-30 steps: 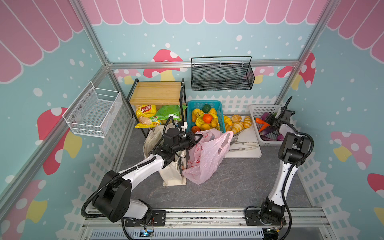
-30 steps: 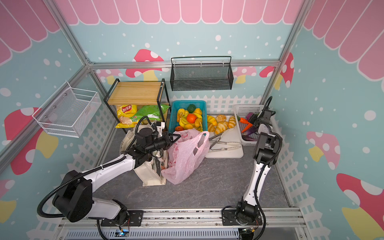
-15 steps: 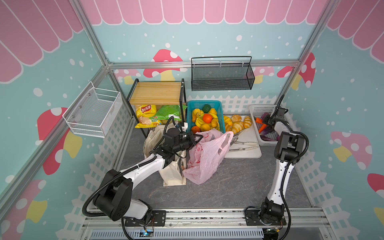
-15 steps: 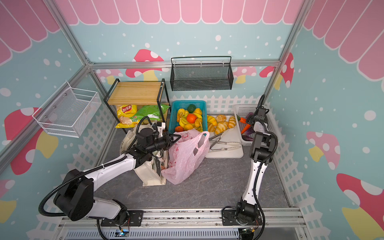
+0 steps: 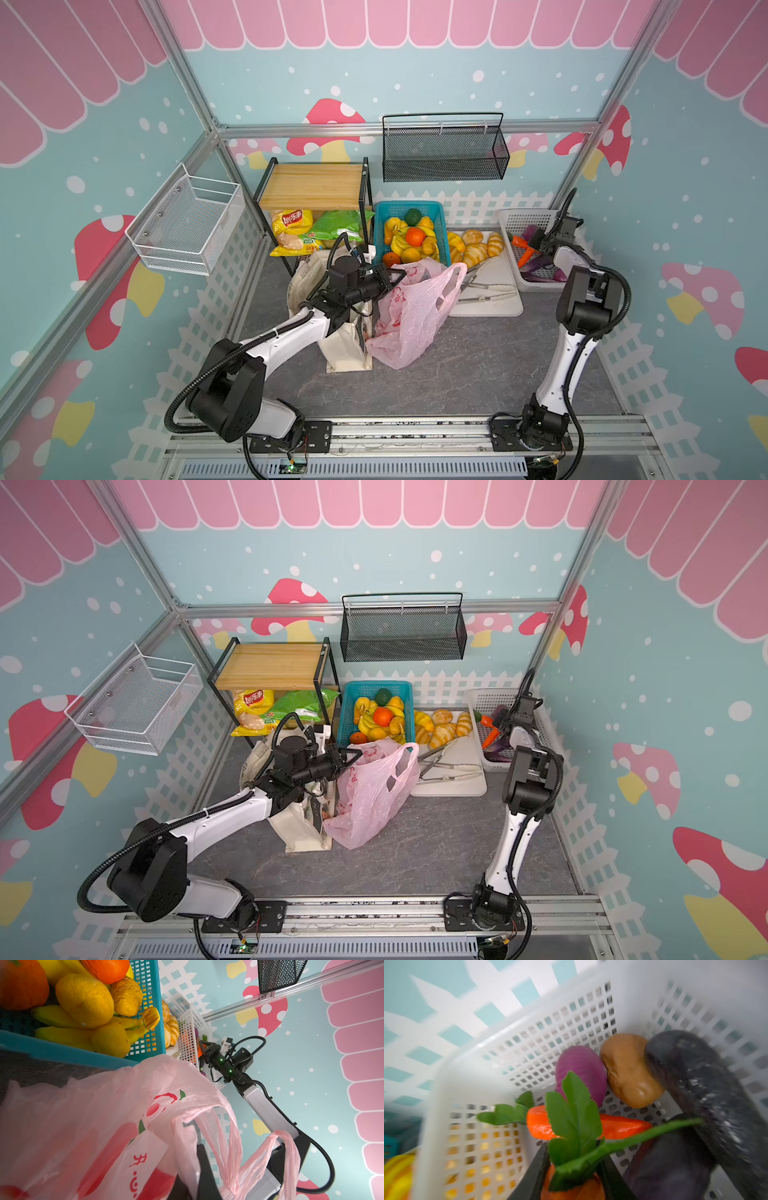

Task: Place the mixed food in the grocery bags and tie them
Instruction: 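Carry the orange carrot toward the pink bag held by the left gripper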

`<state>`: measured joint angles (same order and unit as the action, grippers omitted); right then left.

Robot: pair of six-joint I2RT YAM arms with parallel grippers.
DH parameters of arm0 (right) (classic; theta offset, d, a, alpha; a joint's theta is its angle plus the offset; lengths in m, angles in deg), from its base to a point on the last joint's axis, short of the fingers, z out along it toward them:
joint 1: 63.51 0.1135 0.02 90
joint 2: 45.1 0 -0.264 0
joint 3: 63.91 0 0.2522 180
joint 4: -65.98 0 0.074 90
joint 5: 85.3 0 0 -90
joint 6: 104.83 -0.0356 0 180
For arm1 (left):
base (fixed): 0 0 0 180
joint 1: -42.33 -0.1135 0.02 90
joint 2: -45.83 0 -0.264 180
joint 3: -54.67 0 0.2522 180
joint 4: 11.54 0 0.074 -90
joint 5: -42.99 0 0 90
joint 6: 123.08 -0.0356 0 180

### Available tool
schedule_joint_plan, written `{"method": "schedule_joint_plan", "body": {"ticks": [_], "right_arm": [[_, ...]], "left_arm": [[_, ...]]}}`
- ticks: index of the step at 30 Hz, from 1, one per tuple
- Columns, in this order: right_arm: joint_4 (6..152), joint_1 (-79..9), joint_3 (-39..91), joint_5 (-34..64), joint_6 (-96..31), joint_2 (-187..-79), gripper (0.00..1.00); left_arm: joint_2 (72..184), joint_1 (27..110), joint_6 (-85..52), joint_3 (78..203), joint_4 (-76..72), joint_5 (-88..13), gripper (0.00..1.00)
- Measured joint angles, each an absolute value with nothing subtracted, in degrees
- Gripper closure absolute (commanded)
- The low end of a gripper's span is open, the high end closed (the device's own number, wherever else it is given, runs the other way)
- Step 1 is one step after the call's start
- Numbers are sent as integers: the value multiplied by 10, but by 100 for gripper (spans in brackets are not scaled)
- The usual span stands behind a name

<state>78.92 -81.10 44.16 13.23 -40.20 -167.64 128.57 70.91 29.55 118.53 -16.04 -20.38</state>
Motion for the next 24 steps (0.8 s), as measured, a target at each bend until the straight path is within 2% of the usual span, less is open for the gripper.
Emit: {"method": "schedule_joint_plan", "body": {"ticks": [8,12,18,24], "right_arm": [[602,-805,204,203,-454,-1428,75],[554,-766,50,242,-479,-1283,75],[601,-667,-90,286,-475,-1091,75],[742,-611,-151,319,-448,-1006,75]], "left_arm": [[1285,709,297,1185,-161,-202,100],[1285,709,297,1185,-161,-202,100],[1285,709,297,1185,-161,-200,100],[1285,709,290,1186,-156,-199,100]]}}
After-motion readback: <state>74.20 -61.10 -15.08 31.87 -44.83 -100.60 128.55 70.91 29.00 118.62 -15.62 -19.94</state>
